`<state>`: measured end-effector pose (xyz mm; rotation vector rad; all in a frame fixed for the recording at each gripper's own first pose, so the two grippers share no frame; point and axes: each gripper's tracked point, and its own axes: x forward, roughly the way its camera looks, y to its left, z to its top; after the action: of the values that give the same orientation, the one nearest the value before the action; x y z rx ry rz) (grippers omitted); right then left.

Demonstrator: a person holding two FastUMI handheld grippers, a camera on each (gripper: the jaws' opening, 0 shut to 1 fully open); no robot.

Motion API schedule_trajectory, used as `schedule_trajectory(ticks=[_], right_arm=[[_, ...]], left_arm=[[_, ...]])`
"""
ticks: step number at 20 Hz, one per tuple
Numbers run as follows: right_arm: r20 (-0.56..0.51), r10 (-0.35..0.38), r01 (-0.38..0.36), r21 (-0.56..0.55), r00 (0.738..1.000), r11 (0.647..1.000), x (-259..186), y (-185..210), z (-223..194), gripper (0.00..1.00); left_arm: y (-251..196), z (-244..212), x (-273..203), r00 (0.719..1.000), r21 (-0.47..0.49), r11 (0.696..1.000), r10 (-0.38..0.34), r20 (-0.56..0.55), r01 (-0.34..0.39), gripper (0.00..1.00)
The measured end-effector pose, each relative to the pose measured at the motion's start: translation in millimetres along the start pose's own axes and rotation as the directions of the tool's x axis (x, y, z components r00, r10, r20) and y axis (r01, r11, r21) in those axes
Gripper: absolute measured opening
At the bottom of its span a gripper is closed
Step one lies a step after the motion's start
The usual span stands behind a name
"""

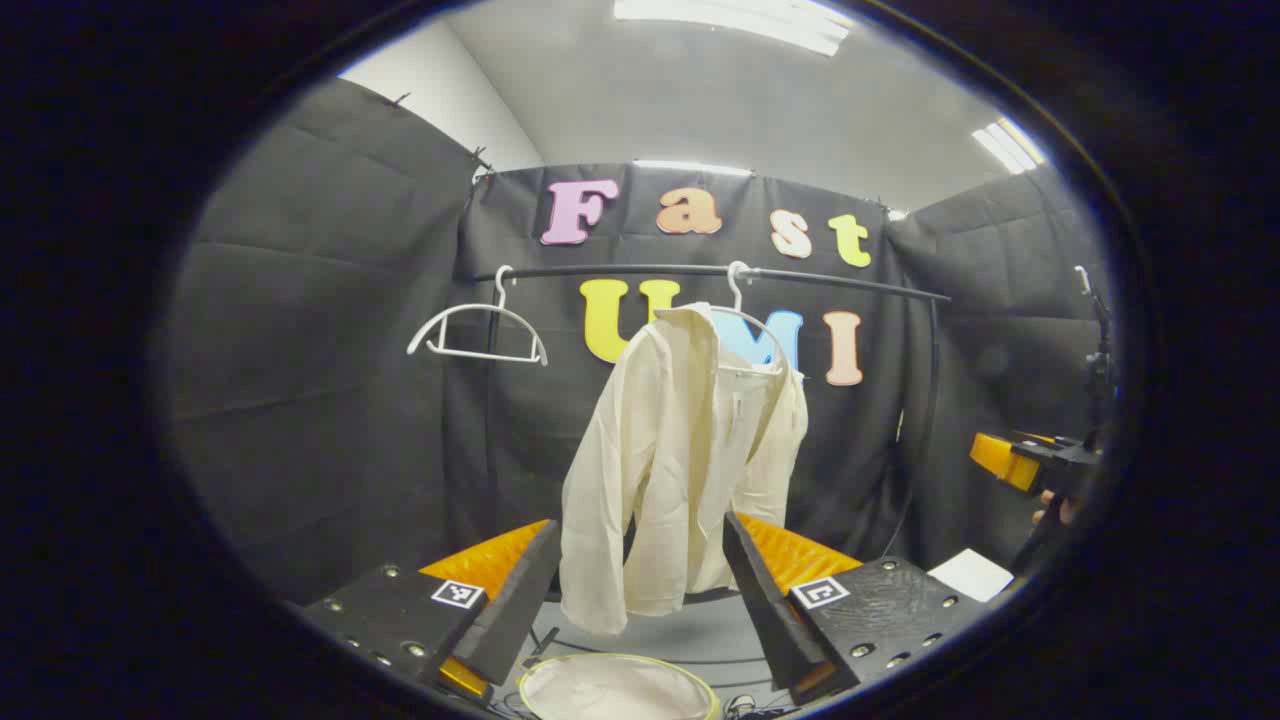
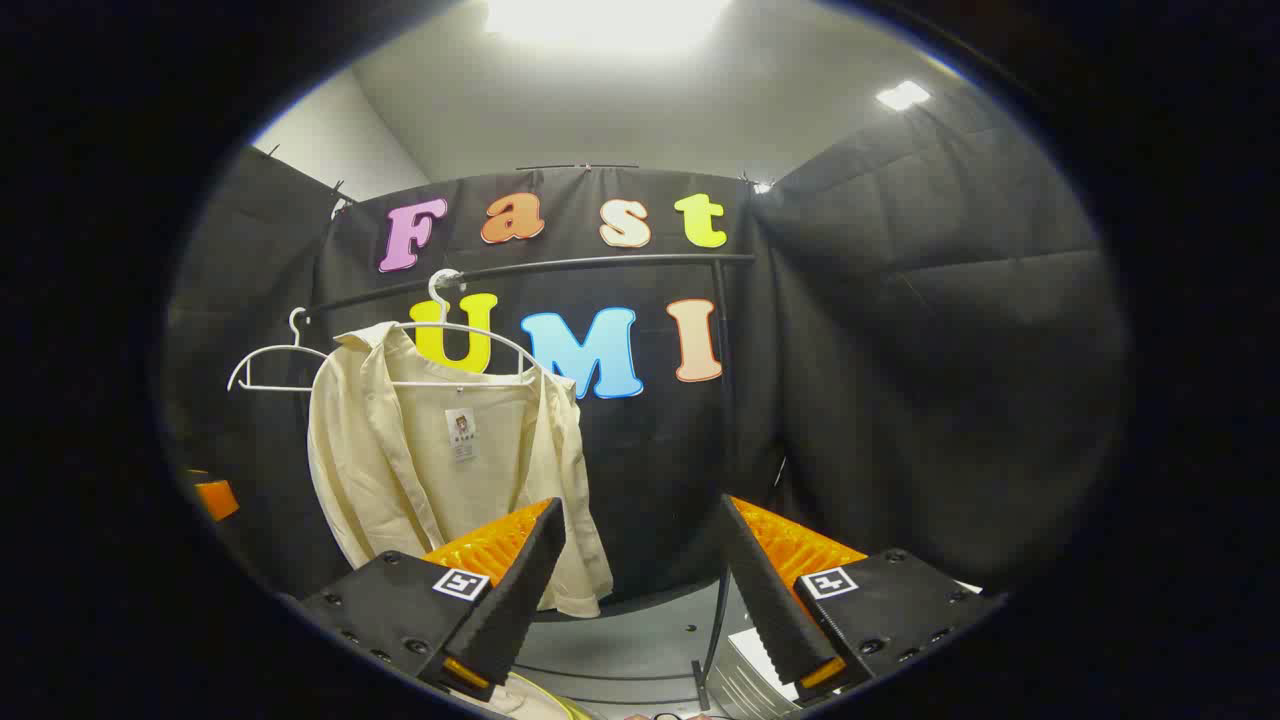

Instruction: Grasp the clothes on the hanger with both hands and then place them into the laundry hamper below.

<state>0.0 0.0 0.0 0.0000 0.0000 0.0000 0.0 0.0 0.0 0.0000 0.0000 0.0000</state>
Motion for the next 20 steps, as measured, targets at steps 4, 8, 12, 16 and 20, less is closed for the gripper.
schedule_trajectory(ticks=[4, 8, 12, 16, 20], right_arm=[[-0.009, 0.007, -0.007, 0.005, 1.0, 1.0, -9, -1, -3, 0.94], [-0.009, 0.018, -0.018, 0.006, 1.0, 1.0, -20, 0, -3, 0.97], [0.0, 0.036, -0.036, 0.006, 0.999, 0.999, -25, 6, -1, 0.94], [-0.008, 0.046, -0.046, 0.016, 0.999, 0.999, -28, 8, -4, 0.97], [-0.011, 0.057, -0.057, 0.021, 0.998, 0.998, -22, 11, -1, 0.97]], left_arm=[[-5, -4, -12, 1.0, -0.007, 1.0, -0.014, -0.006, 0.014, 0.95], [-5, -3, -24, 1.0, 0.002, 1.0, -0.018, -0.003, 0.018, 0.94], [-3, 2, -33, 1.0, 0.005, 1.0, -0.01, 0.005, 0.01, 0.94], [-1, 1, -38, 1.0, 0.002, 1.0, -0.004, 0.001, 0.004, 0.94], [-2, 8, -35, 1.0, -0.001, 1.0, 0.001, 0.008, -0.001, 0.94]])
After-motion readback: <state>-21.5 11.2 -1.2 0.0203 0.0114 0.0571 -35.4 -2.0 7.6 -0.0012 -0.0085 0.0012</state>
